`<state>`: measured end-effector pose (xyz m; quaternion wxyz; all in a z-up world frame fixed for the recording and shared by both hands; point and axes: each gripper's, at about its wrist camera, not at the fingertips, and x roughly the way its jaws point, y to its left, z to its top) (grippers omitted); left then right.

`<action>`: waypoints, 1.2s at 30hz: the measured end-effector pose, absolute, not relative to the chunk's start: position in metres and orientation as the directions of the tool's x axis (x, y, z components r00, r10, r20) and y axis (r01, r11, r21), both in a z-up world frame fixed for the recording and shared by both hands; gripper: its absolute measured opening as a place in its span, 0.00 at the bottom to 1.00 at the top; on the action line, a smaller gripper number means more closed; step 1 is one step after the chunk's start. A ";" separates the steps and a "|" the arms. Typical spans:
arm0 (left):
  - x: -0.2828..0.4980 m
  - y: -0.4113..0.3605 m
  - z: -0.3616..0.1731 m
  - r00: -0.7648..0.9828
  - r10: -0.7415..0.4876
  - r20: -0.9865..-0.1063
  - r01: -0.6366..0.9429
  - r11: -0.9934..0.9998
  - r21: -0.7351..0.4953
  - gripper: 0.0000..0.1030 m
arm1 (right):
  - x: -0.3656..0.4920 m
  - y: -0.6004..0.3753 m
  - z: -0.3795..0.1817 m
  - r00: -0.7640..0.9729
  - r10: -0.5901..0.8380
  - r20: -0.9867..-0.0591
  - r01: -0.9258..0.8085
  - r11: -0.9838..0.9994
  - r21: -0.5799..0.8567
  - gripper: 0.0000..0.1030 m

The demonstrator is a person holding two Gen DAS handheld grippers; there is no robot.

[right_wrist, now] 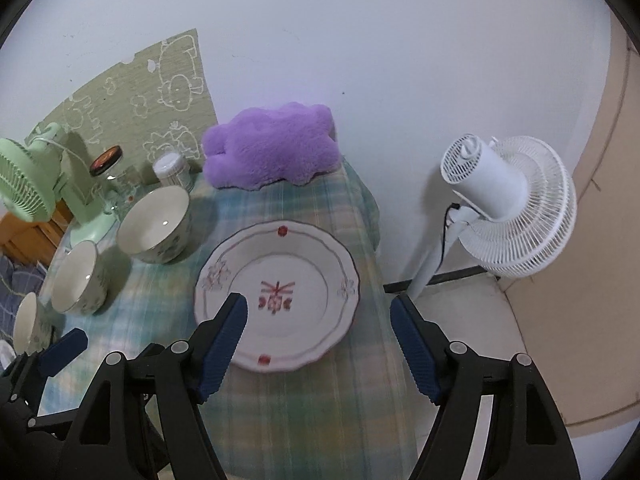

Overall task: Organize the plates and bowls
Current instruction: 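Move the right tool toward the small red-rimmed white plate, then lower the right tool and grasp the rim of the red-rimmed plate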

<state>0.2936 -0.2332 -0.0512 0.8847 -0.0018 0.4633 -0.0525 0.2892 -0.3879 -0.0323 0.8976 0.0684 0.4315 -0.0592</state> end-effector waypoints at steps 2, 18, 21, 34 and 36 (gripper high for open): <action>0.305 -0.240 -0.060 0.563 -0.085 -0.822 0.090 0.995 -0.041 0.90 | 0.302 -0.391 -0.040 0.615 -0.043 -0.787 0.158 0.985 0.070 0.75; 0.373 -0.272 -0.116 0.513 -0.029 -0.858 0.087 0.996 0.019 0.82 | 0.374 -0.421 -0.109 0.545 -0.026 -0.838 0.166 0.983 0.078 0.75; 0.378 -0.271 -0.125 0.503 -0.031 -0.864 0.081 0.997 0.012 0.78 | 0.380 -0.418 -0.118 0.538 -0.005 -0.843 0.148 0.985 0.088 0.70; 0.386 -0.266 -0.141 0.476 -0.086 -0.875 0.064 0.996 -0.063 0.53 | 0.389 -0.410 -0.133 0.505 -0.047 -0.862 0.135 0.991 0.025 0.45; 0.385 -0.265 -0.140 0.473 -0.076 -0.878 0.074 0.996 -0.046 0.53 | 0.386 -0.406 -0.133 0.499 -0.061 -0.864 0.128 0.992 0.004 0.45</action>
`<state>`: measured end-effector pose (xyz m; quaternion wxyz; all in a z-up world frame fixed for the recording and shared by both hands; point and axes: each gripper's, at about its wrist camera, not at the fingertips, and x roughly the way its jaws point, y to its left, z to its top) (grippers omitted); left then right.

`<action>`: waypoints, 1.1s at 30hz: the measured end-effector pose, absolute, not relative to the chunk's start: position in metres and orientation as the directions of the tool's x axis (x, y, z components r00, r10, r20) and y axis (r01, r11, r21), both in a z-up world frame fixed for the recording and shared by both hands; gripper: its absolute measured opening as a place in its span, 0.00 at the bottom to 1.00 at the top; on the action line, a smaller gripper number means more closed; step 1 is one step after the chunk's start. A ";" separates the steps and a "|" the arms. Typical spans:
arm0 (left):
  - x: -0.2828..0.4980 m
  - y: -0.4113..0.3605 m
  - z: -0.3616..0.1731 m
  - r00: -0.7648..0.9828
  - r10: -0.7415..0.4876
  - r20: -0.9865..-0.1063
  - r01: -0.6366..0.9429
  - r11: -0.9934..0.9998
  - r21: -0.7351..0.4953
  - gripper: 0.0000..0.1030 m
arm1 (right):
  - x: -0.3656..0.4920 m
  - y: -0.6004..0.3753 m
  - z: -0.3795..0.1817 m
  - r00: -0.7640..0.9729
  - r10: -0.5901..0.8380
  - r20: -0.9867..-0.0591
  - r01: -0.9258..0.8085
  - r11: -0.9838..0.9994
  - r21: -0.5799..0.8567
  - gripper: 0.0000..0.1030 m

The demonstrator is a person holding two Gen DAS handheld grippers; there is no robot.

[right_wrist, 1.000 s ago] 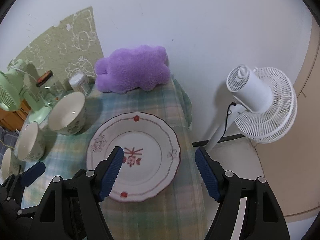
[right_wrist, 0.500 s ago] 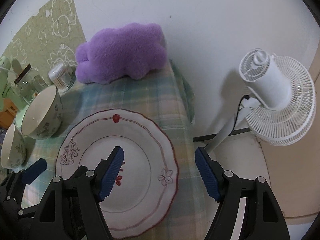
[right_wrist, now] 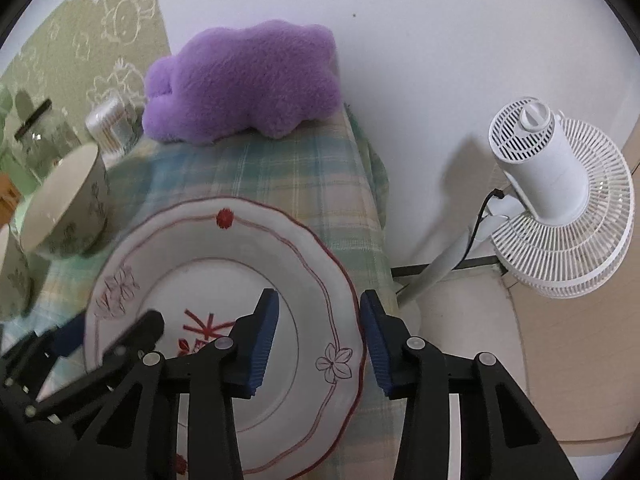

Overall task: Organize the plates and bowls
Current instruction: 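Lower the right tool and grasp the rim of the red-rimmed plate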

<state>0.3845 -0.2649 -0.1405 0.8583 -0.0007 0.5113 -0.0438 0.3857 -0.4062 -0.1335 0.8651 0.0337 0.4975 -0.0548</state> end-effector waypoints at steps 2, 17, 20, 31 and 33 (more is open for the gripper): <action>0.381 -0.264 -0.140 0.468 -0.057 -0.882 0.089 0.996 -0.018 0.54 | 0.382 -0.403 -0.134 0.491 -0.056 -0.869 0.121 0.993 0.005 0.45; 0.332 -0.226 -0.140 0.407 -0.027 -0.913 0.145 0.989 0.035 0.54 | 0.336 -0.365 -0.130 0.412 -0.002 -0.911 0.134 0.989 0.058 0.45; 0.327 -0.220 -0.143 0.406 -0.038 -0.913 0.146 0.989 0.023 0.55 | 0.330 -0.359 -0.129 0.408 -0.007 -0.913 0.131 0.990 0.051 0.46; 0.331 -0.227 -0.149 0.429 -0.049 -0.902 0.135 0.991 0.010 0.67 | 0.340 -0.351 -0.141 0.417 0.000 -0.909 0.098 0.994 0.045 0.62; 0.331 -0.229 -0.150 0.435 -0.044 -0.899 0.128 0.992 0.013 0.69 | 0.343 -0.351 -0.144 0.418 0.006 -0.908 0.101 0.993 0.053 0.62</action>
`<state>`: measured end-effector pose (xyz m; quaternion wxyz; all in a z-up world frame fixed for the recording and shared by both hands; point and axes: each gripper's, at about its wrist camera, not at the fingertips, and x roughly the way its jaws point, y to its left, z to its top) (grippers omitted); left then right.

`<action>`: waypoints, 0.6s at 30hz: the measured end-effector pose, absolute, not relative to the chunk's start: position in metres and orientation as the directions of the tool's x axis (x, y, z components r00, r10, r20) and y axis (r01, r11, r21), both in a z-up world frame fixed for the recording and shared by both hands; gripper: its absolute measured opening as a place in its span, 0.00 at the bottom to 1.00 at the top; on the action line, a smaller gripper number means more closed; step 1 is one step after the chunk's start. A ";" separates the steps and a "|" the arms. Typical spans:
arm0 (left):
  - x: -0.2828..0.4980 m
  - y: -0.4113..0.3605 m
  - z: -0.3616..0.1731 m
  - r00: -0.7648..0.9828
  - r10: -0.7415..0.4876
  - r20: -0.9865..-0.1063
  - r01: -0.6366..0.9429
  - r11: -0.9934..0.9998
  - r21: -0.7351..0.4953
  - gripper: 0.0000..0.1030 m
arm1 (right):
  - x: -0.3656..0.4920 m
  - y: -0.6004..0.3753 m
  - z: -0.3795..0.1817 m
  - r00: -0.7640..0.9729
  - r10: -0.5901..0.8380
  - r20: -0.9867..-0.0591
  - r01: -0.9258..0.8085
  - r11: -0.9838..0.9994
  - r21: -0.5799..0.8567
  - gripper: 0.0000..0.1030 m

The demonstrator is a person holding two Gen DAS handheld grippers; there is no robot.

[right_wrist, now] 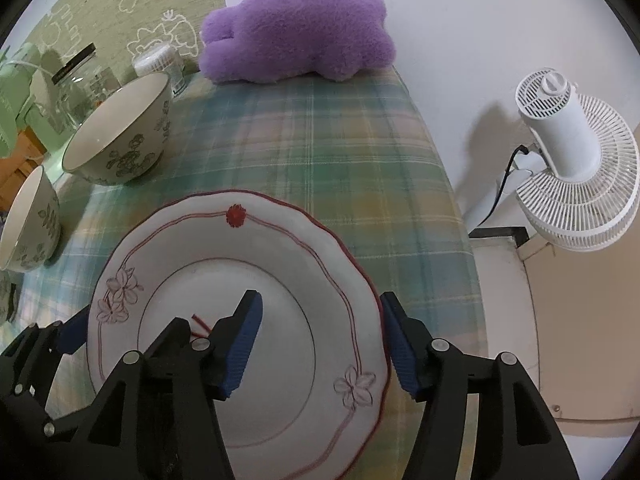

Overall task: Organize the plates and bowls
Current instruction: 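Lower the right tool and grasp the rim of the red-rimmed plate, then lift the red-rimmed plate with the right tool and carry it over the yellow-flowered stack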

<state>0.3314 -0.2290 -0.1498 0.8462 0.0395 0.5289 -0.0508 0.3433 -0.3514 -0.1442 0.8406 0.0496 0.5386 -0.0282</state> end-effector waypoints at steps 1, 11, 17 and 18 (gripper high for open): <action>0.332 -0.229 -0.150 0.441 -0.041 -0.897 0.117 0.993 0.013 0.69 | 0.345 -0.352 -0.146 0.416 0.014 -0.909 0.099 0.993 0.061 0.62; 0.328 -0.233 -0.141 0.445 -0.030 -0.895 0.112 0.993 0.022 0.68 | 0.345 -0.355 -0.142 0.403 0.022 -0.915 0.114 0.991 0.074 0.62; 0.318 -0.237 -0.115 0.471 -0.040 -0.881 0.111 0.994 0.014 0.68 | 0.334 -0.360 -0.118 0.430 0.017 -0.903 0.109 0.991 0.071 0.62; 0.317 -0.237 -0.112 0.474 -0.041 -0.879 0.113 0.994 0.015 0.68 | 0.332 -0.361 -0.113 0.434 0.017 -0.901 0.112 0.991 0.073 0.62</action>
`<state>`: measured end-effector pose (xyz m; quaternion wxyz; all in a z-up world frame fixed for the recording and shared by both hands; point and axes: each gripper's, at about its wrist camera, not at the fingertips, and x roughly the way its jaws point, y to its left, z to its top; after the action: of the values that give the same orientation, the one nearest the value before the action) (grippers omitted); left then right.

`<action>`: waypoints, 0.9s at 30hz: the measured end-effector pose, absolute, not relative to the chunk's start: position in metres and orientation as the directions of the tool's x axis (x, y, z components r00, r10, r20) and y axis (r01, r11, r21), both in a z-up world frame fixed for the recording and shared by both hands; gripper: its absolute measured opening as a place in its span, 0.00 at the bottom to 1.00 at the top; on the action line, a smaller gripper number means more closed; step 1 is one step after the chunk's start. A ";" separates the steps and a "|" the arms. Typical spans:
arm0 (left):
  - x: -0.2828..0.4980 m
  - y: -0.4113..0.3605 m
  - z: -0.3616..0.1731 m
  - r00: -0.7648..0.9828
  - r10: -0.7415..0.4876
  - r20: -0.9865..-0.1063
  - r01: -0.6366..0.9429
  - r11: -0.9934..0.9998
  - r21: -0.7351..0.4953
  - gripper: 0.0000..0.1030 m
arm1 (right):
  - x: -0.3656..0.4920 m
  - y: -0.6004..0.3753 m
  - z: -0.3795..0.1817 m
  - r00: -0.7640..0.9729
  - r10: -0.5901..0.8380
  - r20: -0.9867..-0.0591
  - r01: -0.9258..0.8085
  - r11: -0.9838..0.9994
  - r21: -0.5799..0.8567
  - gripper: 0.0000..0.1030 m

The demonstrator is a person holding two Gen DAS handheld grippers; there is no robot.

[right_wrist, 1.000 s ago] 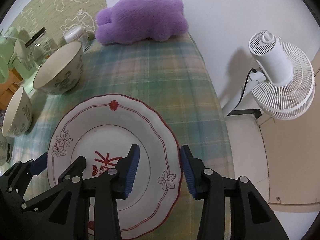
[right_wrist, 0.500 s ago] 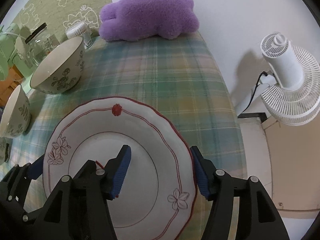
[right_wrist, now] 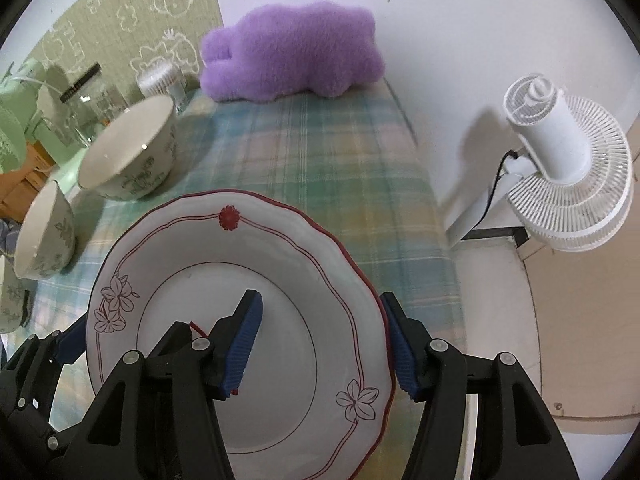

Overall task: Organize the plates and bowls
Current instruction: 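Lift the red-rimmed plate with the right tool and carry it over the yellow-flowered stack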

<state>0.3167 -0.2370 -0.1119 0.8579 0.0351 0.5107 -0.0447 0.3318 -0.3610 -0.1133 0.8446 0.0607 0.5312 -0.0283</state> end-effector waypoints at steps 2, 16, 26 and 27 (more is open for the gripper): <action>0.310 -0.237 -0.102 0.483 -0.041 -0.875 0.115 0.993 0.016 0.68 | 0.326 -0.362 -0.104 0.441 0.017 -0.897 0.117 0.990 0.076 0.62; 0.246 -0.220 -0.064 0.498 -0.096 -0.862 0.178 0.984 -0.007 0.69 | 0.255 -0.348 -0.055 0.449 -0.019 -0.893 0.158 0.986 0.059 0.62; 0.187 -0.212 -0.063 0.463 -0.149 -0.874 0.268 0.963 -0.023 0.69 | 0.188 -0.334 -0.050 0.410 -0.069 -0.910 0.236 0.971 0.033 0.62; 0.181 -0.211 -0.064 0.458 -0.157 -0.875 0.278 0.960 -0.027 0.69 | 0.180 -0.333 -0.050 0.406 -0.075 -0.911 0.245 0.969 0.029 0.62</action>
<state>0.1809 -0.2111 -0.0638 0.8517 0.0599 0.5048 -0.1275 0.1805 -0.3334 -0.0501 0.8346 0.0792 0.5366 -0.0958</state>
